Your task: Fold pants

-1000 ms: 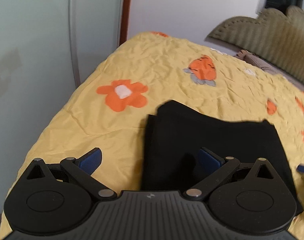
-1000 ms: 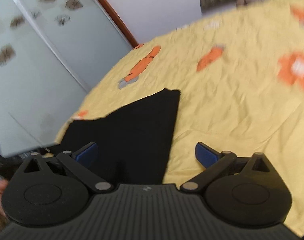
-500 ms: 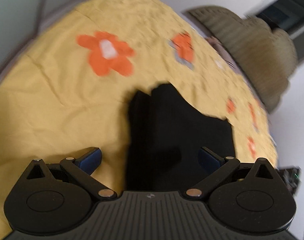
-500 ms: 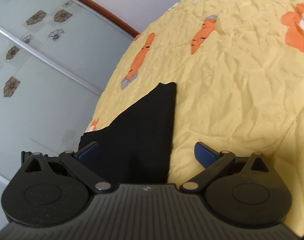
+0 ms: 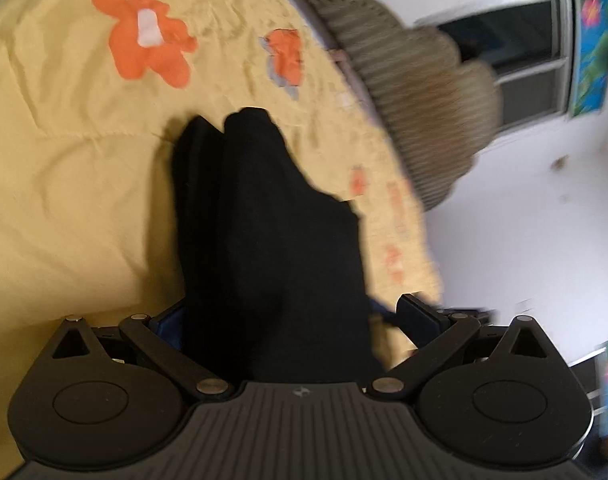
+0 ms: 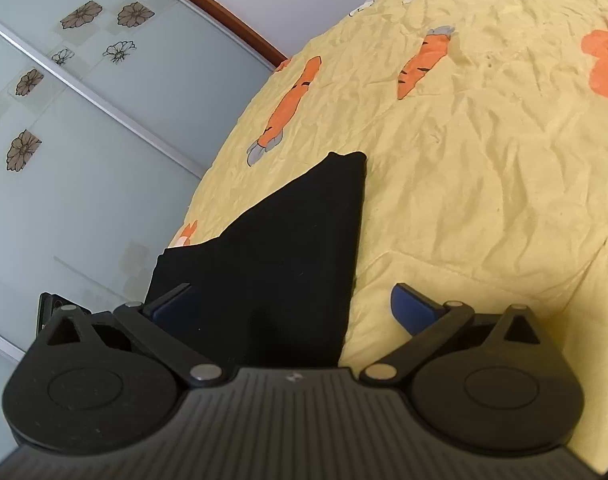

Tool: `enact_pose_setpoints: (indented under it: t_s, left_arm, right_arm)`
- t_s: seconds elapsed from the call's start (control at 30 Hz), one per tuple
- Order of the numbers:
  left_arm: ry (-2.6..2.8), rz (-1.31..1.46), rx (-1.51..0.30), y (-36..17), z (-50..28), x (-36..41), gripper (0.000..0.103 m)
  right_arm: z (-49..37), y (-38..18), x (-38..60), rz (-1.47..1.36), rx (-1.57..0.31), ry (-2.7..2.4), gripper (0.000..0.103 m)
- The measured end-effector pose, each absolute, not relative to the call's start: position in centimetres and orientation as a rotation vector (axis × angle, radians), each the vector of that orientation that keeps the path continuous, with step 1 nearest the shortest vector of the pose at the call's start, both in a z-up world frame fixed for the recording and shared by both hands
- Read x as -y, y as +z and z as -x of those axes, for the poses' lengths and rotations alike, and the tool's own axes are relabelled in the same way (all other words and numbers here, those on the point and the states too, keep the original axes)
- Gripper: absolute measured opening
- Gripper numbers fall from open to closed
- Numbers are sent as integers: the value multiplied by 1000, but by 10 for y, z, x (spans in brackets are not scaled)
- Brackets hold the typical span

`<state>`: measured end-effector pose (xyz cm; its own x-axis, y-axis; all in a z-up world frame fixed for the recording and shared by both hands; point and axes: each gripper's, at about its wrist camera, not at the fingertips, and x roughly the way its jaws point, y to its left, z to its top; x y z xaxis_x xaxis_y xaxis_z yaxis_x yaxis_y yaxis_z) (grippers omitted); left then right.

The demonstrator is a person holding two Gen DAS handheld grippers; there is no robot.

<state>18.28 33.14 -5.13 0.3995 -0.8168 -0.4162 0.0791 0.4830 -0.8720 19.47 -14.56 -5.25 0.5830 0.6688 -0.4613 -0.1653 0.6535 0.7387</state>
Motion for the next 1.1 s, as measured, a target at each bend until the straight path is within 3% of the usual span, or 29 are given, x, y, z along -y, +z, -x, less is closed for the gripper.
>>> enact_pose_setpoints:
  t_s: [0.13, 0.33, 0.43, 0.8, 0.87, 0.93, 0.97, 1.03, 1.1]
  left_arm:
    - [-723, 976, -965, -55, -184, -337, 103]
    - [-625, 879, -1093, -54, -199, -319, 103]
    - [-615, 788, -1106, -47, -197, -314, 103]
    - [-572, 855, -1100, -51, -209, -302, 103]
    - [-595, 845, -1092, -51, -206, -304, 103]
    - [-625, 877, -1095, -57, -204, -313, 103]
    - [-637, 900, -1095, -59, -204, -317, 103]
    - [-627, 928, -1112, -60, -207, -319, 103]
    - [-598, 912, -1143, -57, -212, -311, 103]
  right_arm:
    - [-195, -55, 148, -721, -804, 549, 103]
    - [-200, -53, 135, -718, -836, 582, 103]
    - [-201, -48, 131, -676, -844, 523, 96]
    - [-210, -63, 131, -823, -870, 664, 88]
    - [-212, -64, 128, -836, -875, 671, 78]
    - [-212, -64, 131, -805, -892, 612, 40]
    - [-212, -64, 136, -767, -901, 525, 30]
    - [-212, -66, 146, -769, -900, 493, 27]
    - [-214, -65, 144, -758, -928, 516, 32]
